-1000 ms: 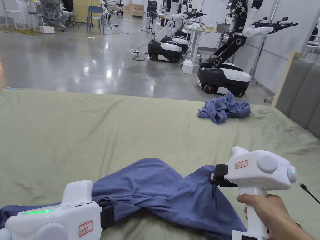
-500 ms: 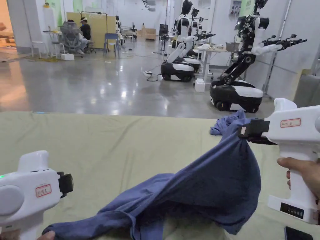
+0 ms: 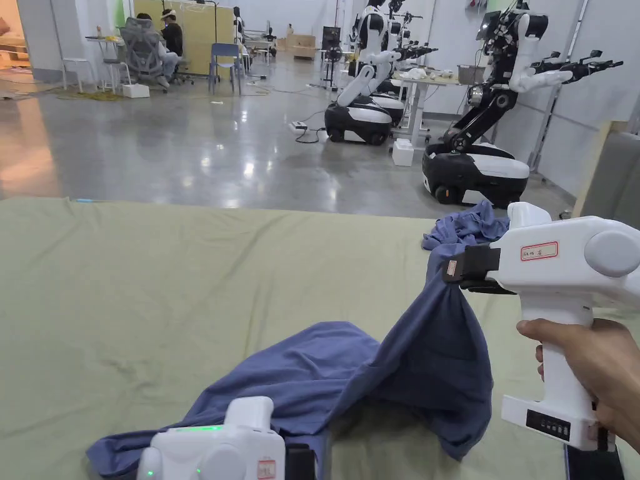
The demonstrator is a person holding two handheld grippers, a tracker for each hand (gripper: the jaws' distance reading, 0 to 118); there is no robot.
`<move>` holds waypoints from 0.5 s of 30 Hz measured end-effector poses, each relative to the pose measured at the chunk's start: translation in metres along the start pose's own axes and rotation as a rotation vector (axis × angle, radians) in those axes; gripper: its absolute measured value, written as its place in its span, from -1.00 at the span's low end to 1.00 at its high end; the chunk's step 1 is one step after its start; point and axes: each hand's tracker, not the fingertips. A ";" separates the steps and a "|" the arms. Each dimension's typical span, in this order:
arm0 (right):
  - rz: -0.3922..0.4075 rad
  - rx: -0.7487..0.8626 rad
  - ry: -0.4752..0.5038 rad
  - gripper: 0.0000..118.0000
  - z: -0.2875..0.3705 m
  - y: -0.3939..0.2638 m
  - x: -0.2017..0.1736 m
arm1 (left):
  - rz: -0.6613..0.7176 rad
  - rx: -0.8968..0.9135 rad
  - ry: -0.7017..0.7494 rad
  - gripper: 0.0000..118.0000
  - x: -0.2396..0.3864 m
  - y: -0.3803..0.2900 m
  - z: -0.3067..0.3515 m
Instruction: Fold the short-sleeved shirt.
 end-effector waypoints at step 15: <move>0.045 0.081 -0.049 -0.94 0.026 -0.012 -0.005 | -0.039 0.021 0.077 -0.98 -0.005 0.009 -0.003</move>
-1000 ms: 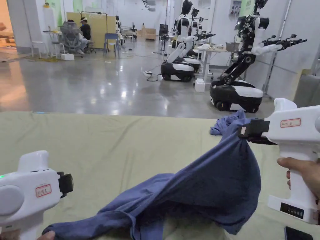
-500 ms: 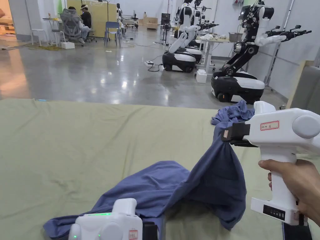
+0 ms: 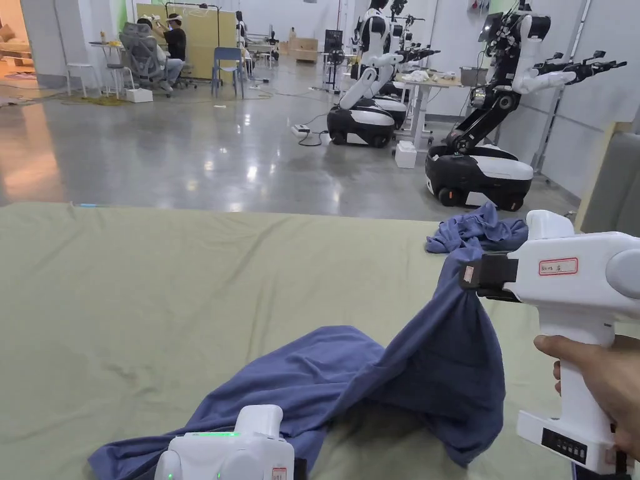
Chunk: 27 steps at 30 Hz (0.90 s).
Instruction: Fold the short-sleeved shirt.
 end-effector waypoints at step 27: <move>0.206 0.359 -0.205 -0.94 0.107 0.164 -0.046 | -0.155 0.374 0.656 -0.98 -0.133 0.165 0.247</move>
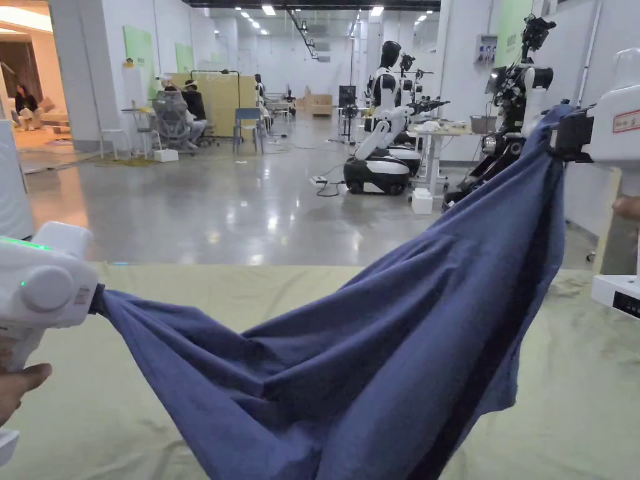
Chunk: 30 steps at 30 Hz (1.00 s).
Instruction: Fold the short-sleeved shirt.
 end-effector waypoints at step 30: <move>-0.133 0.097 -0.218 -0.94 -0.093 0.143 0.043 | 0.265 0.094 0.031 -0.98 -0.093 0.209 -0.046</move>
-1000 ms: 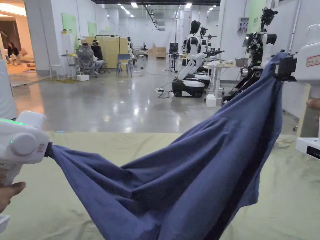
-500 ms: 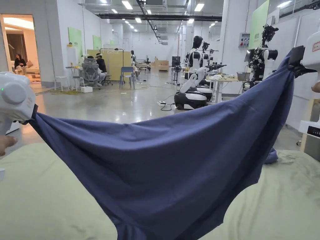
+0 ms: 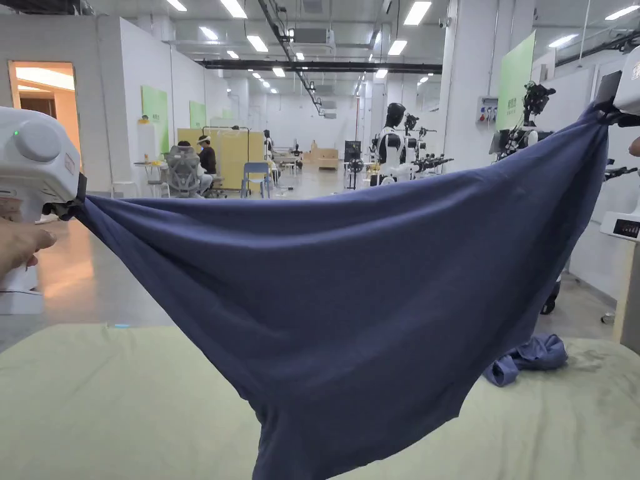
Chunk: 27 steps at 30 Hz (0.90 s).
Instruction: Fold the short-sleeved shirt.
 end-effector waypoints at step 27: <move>-0.004 -0.083 0.107 -0.94 0.014 -0.134 0.026 | 0.004 -0.131 -0.130 -0.98 0.021 -0.148 -0.080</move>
